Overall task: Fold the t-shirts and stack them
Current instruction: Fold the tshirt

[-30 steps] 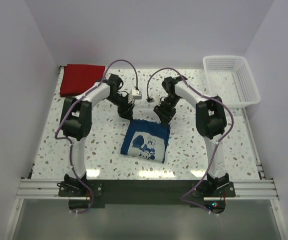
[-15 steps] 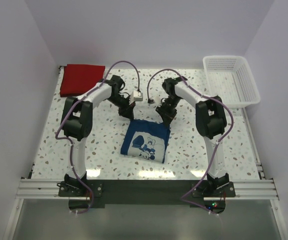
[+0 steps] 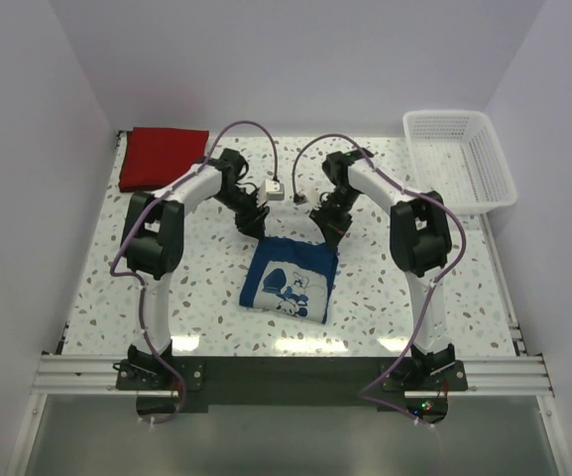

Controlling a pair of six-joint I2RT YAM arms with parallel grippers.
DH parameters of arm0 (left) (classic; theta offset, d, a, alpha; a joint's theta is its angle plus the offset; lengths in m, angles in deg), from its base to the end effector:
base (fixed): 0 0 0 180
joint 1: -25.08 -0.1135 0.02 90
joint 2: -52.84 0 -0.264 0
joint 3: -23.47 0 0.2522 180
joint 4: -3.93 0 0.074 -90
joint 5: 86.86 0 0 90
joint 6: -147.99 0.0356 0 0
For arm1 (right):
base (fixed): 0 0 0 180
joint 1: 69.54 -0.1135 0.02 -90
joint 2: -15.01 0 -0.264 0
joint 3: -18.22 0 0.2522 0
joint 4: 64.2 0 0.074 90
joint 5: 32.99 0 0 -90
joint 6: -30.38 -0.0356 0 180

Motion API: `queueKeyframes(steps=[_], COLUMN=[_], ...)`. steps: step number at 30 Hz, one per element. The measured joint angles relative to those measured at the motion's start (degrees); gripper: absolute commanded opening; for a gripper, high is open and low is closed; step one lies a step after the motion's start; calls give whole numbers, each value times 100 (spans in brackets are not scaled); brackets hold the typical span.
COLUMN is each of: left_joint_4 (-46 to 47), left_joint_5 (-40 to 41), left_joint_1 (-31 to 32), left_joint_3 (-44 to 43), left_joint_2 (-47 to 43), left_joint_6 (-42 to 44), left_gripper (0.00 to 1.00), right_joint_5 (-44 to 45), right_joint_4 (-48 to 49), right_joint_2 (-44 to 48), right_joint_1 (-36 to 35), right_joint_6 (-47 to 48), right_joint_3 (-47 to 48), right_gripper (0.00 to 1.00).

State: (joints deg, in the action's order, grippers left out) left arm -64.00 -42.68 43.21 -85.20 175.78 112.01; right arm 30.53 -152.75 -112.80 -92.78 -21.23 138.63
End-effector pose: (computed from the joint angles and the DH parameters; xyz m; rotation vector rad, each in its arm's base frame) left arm 0.3925 -0.1554 0.1750 1.5902 2.0557 -0.9899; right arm 0.3805 0.1807 0.1843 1.5132 -2.6090 -0.7240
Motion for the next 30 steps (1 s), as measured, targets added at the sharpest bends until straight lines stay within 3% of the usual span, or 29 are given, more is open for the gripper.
queueKeyframes(steps=[4, 10, 13, 14, 17, 30], left_joint_4=[9, -44, -94, -118, -188, -197], left_joint_5=[48, 114, 111, 111, 105, 131], left_joint_1=[0, 0, 0, 0, 0, -2], left_joint_3=[0, -11, -11, -13, -35, -39], left_joint_2=[26, 232, 275, 275, 275, -186], left_joint_6=[-50, -48, -35, -28, 57, 105], left_gripper=[35, 39, 25, 13, 0, 0], right_joint_5=[13, 83, 173, 197, 310, 754], right_joint_4=[-9, -48, -48, -50, -26, 297], right_joint_2=[138, 339, 343, 345, 352, 413], right_joint_1=[0, 0, 0, 0, 2, 192], right_joint_6=[-2, -2, -2, -4, -7, -33], right_joint_3=[0, 0, -15, -24, -81, -345], right_gripper=[0, 0, 0, 0, 0, 0])
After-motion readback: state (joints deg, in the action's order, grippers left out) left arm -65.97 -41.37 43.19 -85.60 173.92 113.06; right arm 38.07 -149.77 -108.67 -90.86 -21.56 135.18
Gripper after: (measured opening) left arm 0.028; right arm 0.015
